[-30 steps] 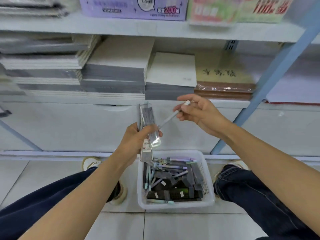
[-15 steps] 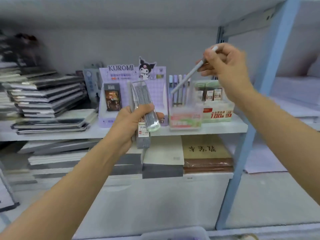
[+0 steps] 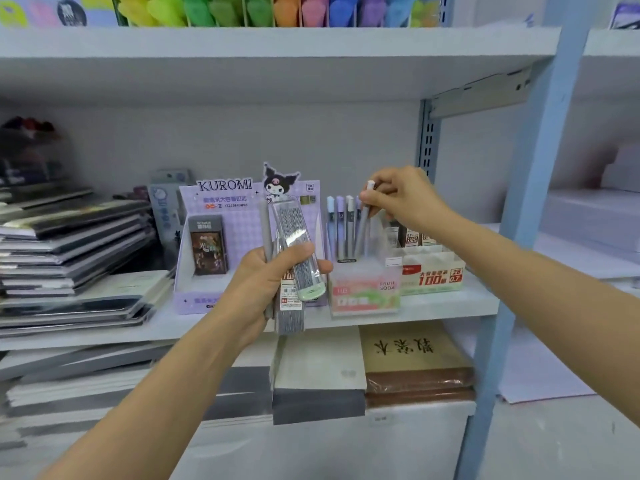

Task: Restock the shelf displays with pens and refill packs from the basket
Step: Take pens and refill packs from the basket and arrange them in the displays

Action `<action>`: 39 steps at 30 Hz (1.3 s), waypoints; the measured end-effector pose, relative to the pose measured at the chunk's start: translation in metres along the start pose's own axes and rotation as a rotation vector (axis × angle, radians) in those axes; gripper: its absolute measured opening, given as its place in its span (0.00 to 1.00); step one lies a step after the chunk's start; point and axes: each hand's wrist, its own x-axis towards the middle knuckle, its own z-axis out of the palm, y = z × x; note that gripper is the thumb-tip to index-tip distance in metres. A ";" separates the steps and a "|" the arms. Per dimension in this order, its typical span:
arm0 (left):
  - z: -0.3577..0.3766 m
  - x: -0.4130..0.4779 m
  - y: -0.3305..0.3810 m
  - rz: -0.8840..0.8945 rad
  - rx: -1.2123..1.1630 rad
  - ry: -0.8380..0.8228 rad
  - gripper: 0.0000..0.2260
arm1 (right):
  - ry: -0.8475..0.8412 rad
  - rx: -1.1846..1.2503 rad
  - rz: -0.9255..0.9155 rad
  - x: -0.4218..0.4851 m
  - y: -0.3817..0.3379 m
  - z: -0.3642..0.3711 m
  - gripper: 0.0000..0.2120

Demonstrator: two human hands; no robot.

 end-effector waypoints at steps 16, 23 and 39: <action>0.001 0.005 0.002 -0.013 0.073 -0.001 0.25 | -0.129 -0.048 0.015 0.013 0.007 -0.013 0.06; 0.003 0.009 0.002 0.006 0.140 -0.019 0.27 | -0.229 0.003 0.030 0.015 0.001 -0.019 0.03; 0.005 0.013 -0.002 -0.007 0.162 -0.024 0.27 | -0.029 -0.011 0.020 0.019 0.007 -0.008 0.05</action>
